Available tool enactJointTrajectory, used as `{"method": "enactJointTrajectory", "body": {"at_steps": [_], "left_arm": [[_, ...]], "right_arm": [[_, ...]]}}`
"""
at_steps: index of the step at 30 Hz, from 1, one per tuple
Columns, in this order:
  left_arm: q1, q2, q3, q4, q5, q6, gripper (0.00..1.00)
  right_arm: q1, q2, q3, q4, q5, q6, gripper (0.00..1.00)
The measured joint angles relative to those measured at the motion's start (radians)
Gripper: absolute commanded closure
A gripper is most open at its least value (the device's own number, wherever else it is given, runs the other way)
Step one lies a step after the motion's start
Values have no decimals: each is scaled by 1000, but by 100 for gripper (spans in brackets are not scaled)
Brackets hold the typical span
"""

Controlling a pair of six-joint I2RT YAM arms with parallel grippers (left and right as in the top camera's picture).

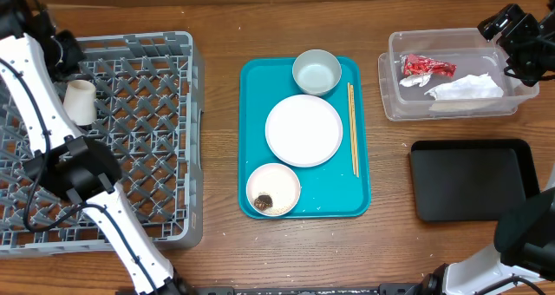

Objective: Sort waste into correct bins and load items into the dishwasher
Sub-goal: 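Lower the cup upside down into the rack and open left gripper, then move the left gripper back to the tray and grasp the grey bowl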

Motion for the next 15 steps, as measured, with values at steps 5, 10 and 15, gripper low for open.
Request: {"method": "enactJointTrajectory", "body": {"at_steps": [5,10,15], "left_arm": [[13,6,-32,-7,-35,-6,96],[13,6,-36,-8,-36,-5,96],[19,6,-68,0,-24,3,96]], "right_arm": [[0,0,0,0,0,0,0],[0,0,0,0,0,0,0],[0,0,0,1,0,0,0]]}}
